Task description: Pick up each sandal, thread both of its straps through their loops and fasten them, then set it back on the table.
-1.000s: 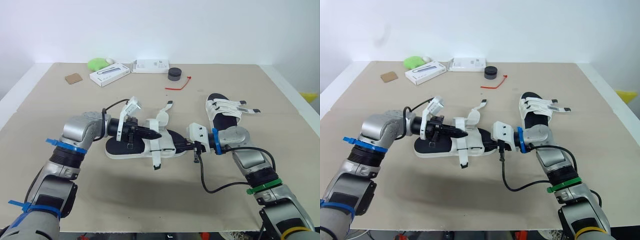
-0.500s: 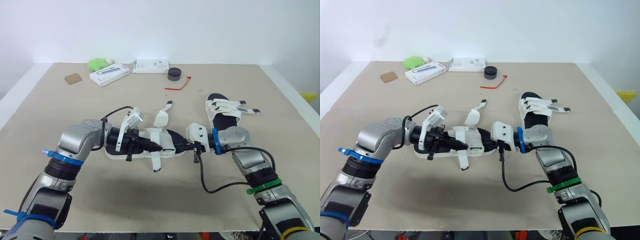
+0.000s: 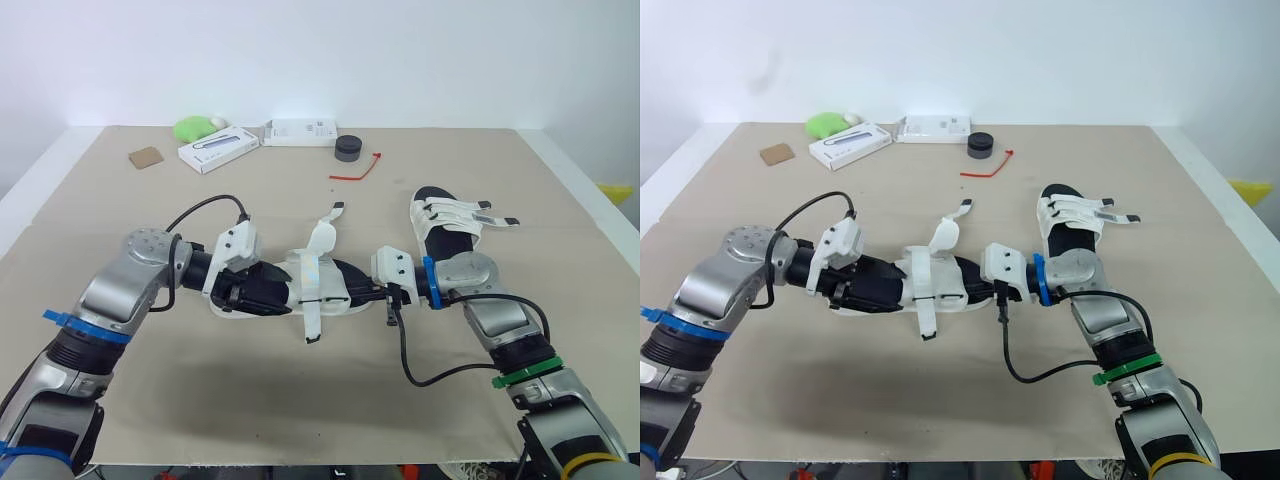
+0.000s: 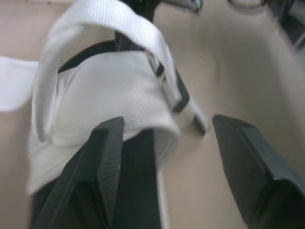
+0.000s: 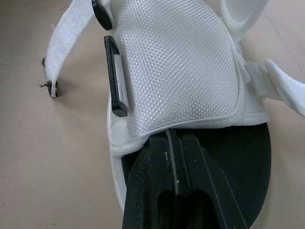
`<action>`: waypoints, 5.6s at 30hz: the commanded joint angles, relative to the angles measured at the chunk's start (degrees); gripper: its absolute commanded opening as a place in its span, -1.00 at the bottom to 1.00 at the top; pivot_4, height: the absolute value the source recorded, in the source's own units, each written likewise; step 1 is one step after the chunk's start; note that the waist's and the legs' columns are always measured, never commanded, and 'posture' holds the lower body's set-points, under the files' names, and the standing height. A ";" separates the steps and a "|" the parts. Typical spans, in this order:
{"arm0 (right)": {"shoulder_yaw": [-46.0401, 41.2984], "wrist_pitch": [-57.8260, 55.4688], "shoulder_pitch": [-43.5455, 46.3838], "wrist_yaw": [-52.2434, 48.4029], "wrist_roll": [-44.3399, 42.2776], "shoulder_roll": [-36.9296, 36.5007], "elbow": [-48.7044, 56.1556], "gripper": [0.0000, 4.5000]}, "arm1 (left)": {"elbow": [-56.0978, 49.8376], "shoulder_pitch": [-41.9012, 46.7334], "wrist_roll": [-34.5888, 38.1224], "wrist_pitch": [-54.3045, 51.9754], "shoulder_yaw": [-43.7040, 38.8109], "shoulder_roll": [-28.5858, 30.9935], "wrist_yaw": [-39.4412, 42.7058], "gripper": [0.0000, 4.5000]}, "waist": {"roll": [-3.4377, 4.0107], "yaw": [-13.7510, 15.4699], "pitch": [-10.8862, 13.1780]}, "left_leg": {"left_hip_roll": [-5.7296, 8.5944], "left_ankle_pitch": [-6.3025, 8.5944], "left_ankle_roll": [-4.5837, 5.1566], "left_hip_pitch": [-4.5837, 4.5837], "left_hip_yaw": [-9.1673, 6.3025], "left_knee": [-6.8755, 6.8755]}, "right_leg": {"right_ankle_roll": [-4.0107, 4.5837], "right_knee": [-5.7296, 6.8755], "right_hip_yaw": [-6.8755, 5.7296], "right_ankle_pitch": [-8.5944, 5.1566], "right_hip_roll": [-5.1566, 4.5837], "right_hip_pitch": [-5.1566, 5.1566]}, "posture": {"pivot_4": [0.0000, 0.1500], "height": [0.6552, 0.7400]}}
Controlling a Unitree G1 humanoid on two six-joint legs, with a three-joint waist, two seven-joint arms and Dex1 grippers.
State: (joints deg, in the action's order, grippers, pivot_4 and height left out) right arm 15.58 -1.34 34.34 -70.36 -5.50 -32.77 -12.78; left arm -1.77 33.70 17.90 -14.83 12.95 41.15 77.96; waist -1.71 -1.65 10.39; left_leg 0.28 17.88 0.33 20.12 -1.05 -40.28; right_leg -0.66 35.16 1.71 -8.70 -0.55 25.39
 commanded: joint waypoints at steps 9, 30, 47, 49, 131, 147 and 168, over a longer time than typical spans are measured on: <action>0.51 0.53 0.95 -1.10 0.89 -0.13 -2.00 -1.00 | 7.54 -2.31 -19.14 64.32 0.68 -3.62 -8.58 0.35 | 0.00 0.24 0.00 | -0.02 -0.01 0.01 -0.05 0.26 0.00 | 0.13 -0.03 0.08 0.20 -0.16 -0.03 | 1.00 1.00; -0.08 -0.04 0.48 -1.03 0.70 -0.82 -1.12 -1.00 | 20.16 1.92 -38.57 80.38 1.52 -1.91 -35.60 0.35 | -0.01 0.26 -0.01 | -0.03 0.01 0.07 -0.23 0.75 0.00 | -0.17 -0.05 0.52 0.35 -0.21 -0.03 | 1.00 1.00; 0.54 0.18 0.36 -1.36 0.66 -0.27 -1.14 -1.00 | -15.30 -19.92 19.01 12.48 4.09 10.10 -16.23 0.35 | 0.00 0.10 0.01 | -0.10 0.22 0.41 -0.40 0.80 0.00 | -0.30 0.01 0.64 0.08 -0.02 -0.04 | 1.00 1.00; 0.67 0.32 0.52 -1.41 0.76 -0.15 -1.36 -1.00 | -16.58 -19.54 23.17 2.04 4.13 10.00 -17.48 0.35 | 0.00 0.06 0.01 | -0.16 0.23 0.41 -0.40 0.78 0.00 | -0.29 0.01 0.65 0.07 0.10 -0.05 | 1.00 1.00; 0.36 0.19 0.47 -1.78 0.76 -1.06 -1.09 -1.00 | 0.12 -17.50 -17.27 60.02 -4.04 -1.97 -13.28 0.23 | -0.03 0.46 -0.01 | -0.11 0.27 0.40 -0.60 1.18 0.27 | 0.04 -0.06 1.02 -0.11 0.02 -0.07 | 1.00 1.00; 0.37 0.12 0.67 -1.65 0.92 -0.77 -1.00 -1.00 | 6.77 0.46 -23.05 73.76 11.09 -1.38 -18.51 0.23 | -0.07 0.29 -0.03 | -0.02 0.39 0.64 -0.71 1.52 0.33 | -0.42 -0.16 1.13 0.11 -0.26 -0.09 | 1.00 1.00; -0.02 -0.23 0.52 -1.11 0.92 -1.12 -0.82 -1.00 | 2.98 4.17 -16.65 63.31 21.15 0.48 -5.74 0.00 | -0.07 0.28 -0.03 | -0.03 0.43 0.70 -0.73 1.60 0.33 | -0.54 -0.14 1.55 0.05 0.05 -0.09 | 1.00 1.00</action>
State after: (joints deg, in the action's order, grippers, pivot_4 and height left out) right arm 15.56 -1.08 34.92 -71.61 -5.40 -33.30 -13.68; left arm 2.82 37.79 0.45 48.88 34.03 41.00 71.53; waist -1.78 -1.36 10.36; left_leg 0.25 18.31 1.04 19.39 0.55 -39.95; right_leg -1.19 35.02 3.27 -8.65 -0.50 25.30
